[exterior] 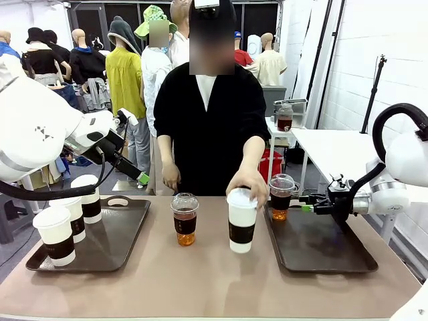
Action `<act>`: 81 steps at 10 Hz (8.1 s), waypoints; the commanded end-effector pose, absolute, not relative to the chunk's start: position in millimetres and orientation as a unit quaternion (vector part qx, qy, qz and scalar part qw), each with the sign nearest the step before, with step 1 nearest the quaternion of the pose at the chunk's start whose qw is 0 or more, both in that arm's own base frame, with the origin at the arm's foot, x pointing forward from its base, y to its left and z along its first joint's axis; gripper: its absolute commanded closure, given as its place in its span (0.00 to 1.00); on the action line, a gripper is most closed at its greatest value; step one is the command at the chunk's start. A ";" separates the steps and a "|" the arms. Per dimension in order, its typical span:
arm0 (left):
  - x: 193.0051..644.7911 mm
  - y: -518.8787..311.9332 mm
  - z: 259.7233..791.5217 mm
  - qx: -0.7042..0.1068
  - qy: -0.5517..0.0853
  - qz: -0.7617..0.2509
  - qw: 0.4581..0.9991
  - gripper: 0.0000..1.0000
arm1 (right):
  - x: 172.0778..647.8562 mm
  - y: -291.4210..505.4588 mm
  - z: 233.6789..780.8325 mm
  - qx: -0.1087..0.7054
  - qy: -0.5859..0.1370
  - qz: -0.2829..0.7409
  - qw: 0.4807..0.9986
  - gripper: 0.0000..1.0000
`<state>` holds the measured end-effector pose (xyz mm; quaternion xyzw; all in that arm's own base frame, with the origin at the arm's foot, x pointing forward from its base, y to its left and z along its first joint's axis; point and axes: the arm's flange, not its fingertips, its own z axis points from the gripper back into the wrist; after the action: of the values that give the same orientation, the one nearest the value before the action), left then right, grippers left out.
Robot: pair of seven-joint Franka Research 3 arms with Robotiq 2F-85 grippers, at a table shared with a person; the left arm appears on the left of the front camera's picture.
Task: Distribute the coffee onto the tray.
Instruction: Pick up another iced Americano from the middle of the table and place it on the right Handle tray.
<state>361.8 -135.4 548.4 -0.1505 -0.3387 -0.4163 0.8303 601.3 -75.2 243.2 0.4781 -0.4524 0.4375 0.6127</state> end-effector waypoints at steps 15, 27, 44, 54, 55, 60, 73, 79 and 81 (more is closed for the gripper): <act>362.7 -134.4 548.9 -0.152 -0.337 -0.414 0.832 0.00 | 486.3 55.5 247.8 0.477 -0.422 0.500 0.587 0.00; 362.7 -134.4 548.9 -0.152 -0.337 -0.414 0.832 0.00 | 511.6 159.1 238.0 0.494 -0.453 0.511 0.539 0.00; 362.7 -134.4 548.9 -0.152 -0.337 -0.414 0.832 0.00 | 541.2 253.1 228.0 0.491 -0.445 0.517 0.541 0.00; 362.7 -134.4 548.9 -0.152 -0.337 -0.414 0.832 0.00 | 555.6 304.9 219.9 0.507 -0.439 0.513 0.535 0.00; 362.7 -134.4 548.9 -0.152 -0.337 -0.414 0.832 0.00 | 556.7 308.5 218.7 0.513 -0.436 0.514 0.532 0.00; 362.7 -134.4 548.9 -0.152 -0.337 -0.414 0.832 0.00 | 558.3 324.8 218.8 0.525 -0.424 0.520 0.524 0.00; 362.7 -134.4 548.9 -0.152 -0.337 -0.414 0.832 0.00 | 539.3 367.7 223.2 0.568 -0.358 0.553 0.493 0.00; 362.7 -134.4 548.9 -0.152 -0.337 -0.414 0.832 0.00 | 537.9 376.5 223.8 0.577 -0.346 0.547 0.499 0.17; 362.7 -134.4 548.9 -0.152 -0.337 -0.414 0.832 0.00 | 535.6 374.9 226.3 0.580 -0.355 0.550 0.484 0.36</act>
<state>361.8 -135.4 548.4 -0.1504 -0.3386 -0.4163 0.8303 533.9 371.3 221.5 0.5717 -0.3631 0.5475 0.4916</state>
